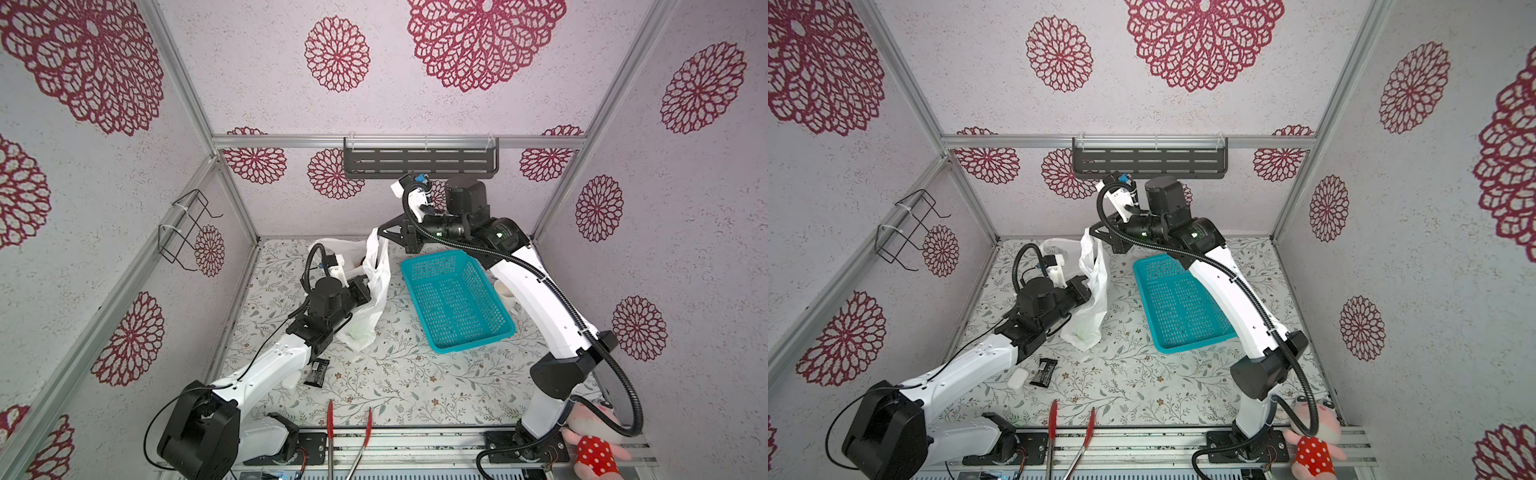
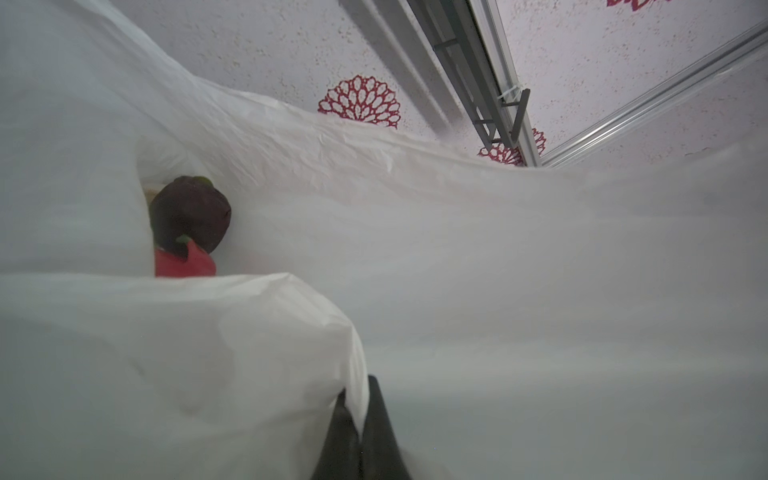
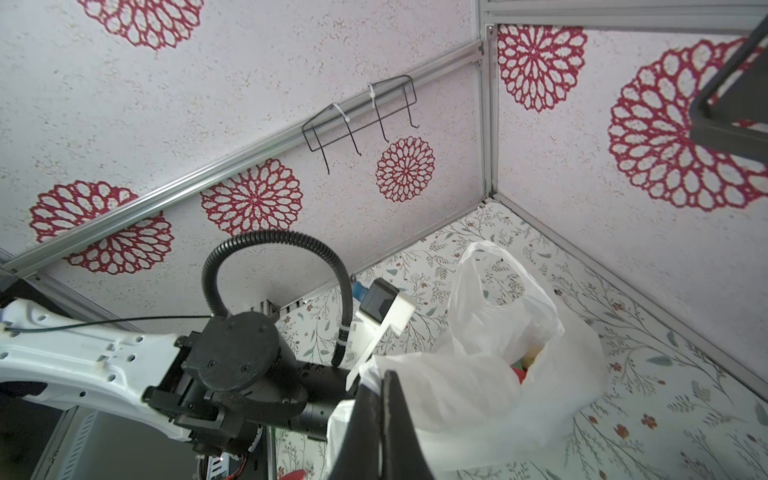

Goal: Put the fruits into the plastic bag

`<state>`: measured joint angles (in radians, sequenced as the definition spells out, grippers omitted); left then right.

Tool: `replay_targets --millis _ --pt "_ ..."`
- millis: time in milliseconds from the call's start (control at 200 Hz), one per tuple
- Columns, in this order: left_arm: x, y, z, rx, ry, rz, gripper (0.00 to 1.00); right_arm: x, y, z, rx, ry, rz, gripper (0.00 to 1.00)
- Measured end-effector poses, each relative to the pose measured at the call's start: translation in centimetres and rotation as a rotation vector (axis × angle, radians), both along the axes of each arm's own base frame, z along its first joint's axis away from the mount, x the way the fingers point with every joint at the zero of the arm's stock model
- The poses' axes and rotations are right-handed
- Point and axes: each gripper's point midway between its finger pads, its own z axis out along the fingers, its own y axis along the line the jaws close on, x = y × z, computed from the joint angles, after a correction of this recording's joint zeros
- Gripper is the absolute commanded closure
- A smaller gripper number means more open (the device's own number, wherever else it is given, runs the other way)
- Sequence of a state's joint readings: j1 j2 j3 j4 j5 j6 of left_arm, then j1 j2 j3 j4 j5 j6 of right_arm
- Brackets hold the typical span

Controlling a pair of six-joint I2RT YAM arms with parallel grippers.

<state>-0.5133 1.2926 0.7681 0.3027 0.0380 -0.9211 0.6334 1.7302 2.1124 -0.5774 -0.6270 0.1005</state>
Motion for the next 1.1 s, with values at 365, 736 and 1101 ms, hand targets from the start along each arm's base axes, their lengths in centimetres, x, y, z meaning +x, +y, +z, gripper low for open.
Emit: replay_targets --millis 365,736,1101 --pt "-2.2 1.5 -4.3 0.100 0.105 0.013 0.61 3.5 -5.3 -11.7 -0.142 0.104 -0.319 1.00" --pt "-5.8 9.1 4.6 0.093 -0.126 0.276 0.01 9.7 -7.4 -19.9 -0.225 0.248 -0.507 0.82" --pt "-11.2 23.0 2.9 0.156 -0.012 0.837 0.02 10.4 -13.5 -17.8 -0.192 0.228 -0.755 0.09"
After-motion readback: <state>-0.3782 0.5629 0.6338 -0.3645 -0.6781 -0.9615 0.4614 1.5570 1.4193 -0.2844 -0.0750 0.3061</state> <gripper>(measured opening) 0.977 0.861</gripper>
